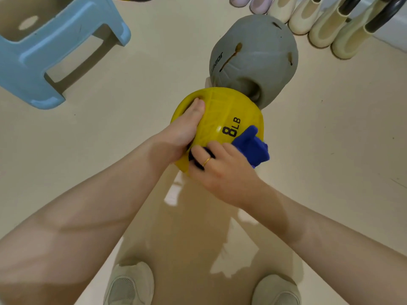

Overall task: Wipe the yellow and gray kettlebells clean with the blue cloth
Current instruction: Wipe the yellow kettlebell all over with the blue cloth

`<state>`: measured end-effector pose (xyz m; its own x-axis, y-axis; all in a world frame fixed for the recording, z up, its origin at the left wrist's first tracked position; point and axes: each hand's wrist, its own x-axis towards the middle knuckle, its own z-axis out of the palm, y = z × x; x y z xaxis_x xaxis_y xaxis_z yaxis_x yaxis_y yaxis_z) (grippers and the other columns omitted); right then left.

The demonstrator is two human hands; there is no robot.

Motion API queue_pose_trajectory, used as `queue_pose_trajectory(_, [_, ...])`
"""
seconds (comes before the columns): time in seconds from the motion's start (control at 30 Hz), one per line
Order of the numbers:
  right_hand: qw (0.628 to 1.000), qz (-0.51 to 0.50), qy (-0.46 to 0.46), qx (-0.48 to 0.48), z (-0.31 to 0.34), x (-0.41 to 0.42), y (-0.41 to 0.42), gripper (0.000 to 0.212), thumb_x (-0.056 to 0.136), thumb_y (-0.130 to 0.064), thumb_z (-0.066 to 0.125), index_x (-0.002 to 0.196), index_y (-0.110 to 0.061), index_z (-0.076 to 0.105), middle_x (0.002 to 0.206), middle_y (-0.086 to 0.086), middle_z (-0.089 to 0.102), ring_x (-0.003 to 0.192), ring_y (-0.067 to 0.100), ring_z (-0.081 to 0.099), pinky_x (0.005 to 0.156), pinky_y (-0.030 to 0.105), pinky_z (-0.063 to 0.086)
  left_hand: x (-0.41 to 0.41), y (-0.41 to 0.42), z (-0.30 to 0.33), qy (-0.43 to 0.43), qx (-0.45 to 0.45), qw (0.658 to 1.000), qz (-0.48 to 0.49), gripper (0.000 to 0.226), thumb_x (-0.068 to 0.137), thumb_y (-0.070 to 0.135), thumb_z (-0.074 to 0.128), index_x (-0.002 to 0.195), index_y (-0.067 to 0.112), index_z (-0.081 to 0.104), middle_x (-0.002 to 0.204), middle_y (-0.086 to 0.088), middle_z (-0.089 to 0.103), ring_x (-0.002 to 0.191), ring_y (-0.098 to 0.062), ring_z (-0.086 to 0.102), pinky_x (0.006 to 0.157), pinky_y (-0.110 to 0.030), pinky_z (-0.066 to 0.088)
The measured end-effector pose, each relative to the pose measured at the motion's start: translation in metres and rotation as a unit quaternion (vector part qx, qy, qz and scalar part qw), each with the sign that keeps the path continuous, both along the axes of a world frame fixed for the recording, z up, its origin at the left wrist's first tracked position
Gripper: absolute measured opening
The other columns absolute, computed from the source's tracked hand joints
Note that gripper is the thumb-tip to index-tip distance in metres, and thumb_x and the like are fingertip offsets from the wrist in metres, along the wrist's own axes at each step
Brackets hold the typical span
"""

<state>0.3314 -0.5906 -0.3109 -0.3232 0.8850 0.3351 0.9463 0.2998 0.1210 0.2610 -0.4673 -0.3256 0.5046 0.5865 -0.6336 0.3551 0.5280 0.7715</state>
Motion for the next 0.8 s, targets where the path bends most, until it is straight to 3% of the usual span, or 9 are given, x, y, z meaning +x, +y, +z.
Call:
queue_pose_trajectory(0.17, [0.969, -0.218, 0.112, 0.021, 0.024, 0.057, 0.027, 0.016, 0.078, -0.011, 0.049, 0.08, -0.011, 0.065, 0.087, 0.016, 0.059, 0.065, 0.03, 0.05, 0.053, 0.031, 0.04, -0.001, 0.003, 0.002, -0.009, 0.0, 1.0, -0.004, 0.069, 0.086, 0.067, 0.038, 0.143, 0.03, 0.034, 0.14, -0.001, 0.048, 0.124, -0.022, 0.05, 0.107, -0.047, 0.036])
queue_pose_trajectory(0.3, [0.991, -0.118, 0.065, 0.025, 0.015, 0.052, 0.0, 0.01, 0.079, -0.008, 0.059, 0.085, -0.012, 0.066, 0.087, 0.014, 0.063, 0.062, 0.028, 0.052, 0.054, 0.031, 0.045, -0.001, 0.002, 0.007, 0.004, -0.021, 1.0, -0.002, 0.058, 0.094, 0.056, 0.033, 0.144, 0.026, 0.034, 0.138, -0.003, 0.049, 0.119, -0.023, 0.052, 0.1, -0.045, 0.043])
queue_pose_trajectory(0.37, [0.997, -0.046, 0.056, 0.001, 0.006, 0.036, -0.015, 0.01, 0.079, -0.007, 0.062, 0.086, -0.013, 0.064, 0.084, 0.009, 0.064, 0.06, 0.025, 0.053, 0.05, 0.031, 0.046, -0.004, -0.003, 0.008, 0.014, -0.033, 0.999, -0.001, 0.053, 0.095, 0.055, 0.031, 0.137, 0.023, 0.041, 0.128, -0.004, 0.057, 0.11, -0.021, 0.058, 0.084, -0.037, 0.05])
queue_pose_trajectory(0.43, [0.999, 0.031, 0.018, -0.02, -0.001, 0.029, -0.024, 0.018, 0.082, 0.0, 0.052, 0.091, -0.01, 0.064, 0.09, 0.011, 0.065, 0.062, 0.026, 0.053, 0.051, 0.033, 0.042, -0.006, -0.006, 0.007, 0.019, -0.033, 0.999, 0.006, 0.047, 0.096, 0.056, 0.029, 0.128, 0.026, 0.045, 0.121, -0.004, 0.061, 0.1, -0.018, 0.062, 0.072, -0.032, 0.05])
queue_pose_trajectory(0.5, [1.0, 0.022, 0.018, -0.006, -0.002, 0.033, -0.022, 0.018, 0.08, 0.0, 0.055, 0.092, -0.011, 0.063, 0.094, 0.012, 0.065, 0.064, 0.027, 0.052, 0.051, 0.033, 0.039, -0.006, -0.007, 0.008, 0.013, -0.019, 1.0, 0.016, 0.046, 0.096, 0.054, 0.028, 0.132, 0.028, 0.042, 0.119, -0.001, 0.06, 0.094, -0.013, 0.062, 0.066, -0.028, 0.05])
queue_pose_trajectory(0.57, [0.995, -0.068, 0.078, 0.011, 0.0, 0.036, -0.018, 0.019, 0.075, -0.003, 0.067, 0.091, -0.013, 0.063, 0.098, 0.011, 0.065, 0.069, 0.029, 0.052, 0.055, 0.032, 0.041, 0.0, -0.006, 0.012, 0.022, -0.008, 0.999, 0.026, 0.05, 0.097, 0.053, 0.029, 0.138, 0.026, 0.038, 0.119, 0.001, 0.056, 0.088, -0.01, 0.058, 0.062, -0.026, 0.047])
queue_pose_trajectory(0.67, [0.974, -0.172, 0.143, 0.044, -0.011, 0.034, -0.024, 0.025, 0.075, -0.003, 0.067, 0.097, -0.012, 0.066, 0.108, 0.013, 0.058, 0.076, 0.032, 0.052, 0.061, 0.034, 0.047, 0.01, -0.004, 0.019, 0.042, 0.011, 0.999, 0.032, 0.053, 0.097, 0.052, 0.028, 0.142, 0.025, 0.034, 0.117, 0.003, 0.048, 0.091, -0.012, 0.049, 0.07, -0.027, 0.041])
queue_pose_trajectory(0.8, [0.994, -0.07, 0.078, 0.027, -0.029, 0.024, -0.045, 0.03, 0.079, 0.002, 0.055, 0.104, -0.014, 0.06, 0.109, 0.009, 0.044, 0.072, 0.028, 0.052, 0.059, 0.035, 0.043, 0.01, -0.008, 0.014, 0.045, 0.046, 0.996, 0.058, 0.051, 0.098, 0.051, 0.026, 0.14, 0.025, 0.037, 0.123, 0.005, 0.05, 0.104, -0.016, 0.05, 0.084, -0.032, 0.04])
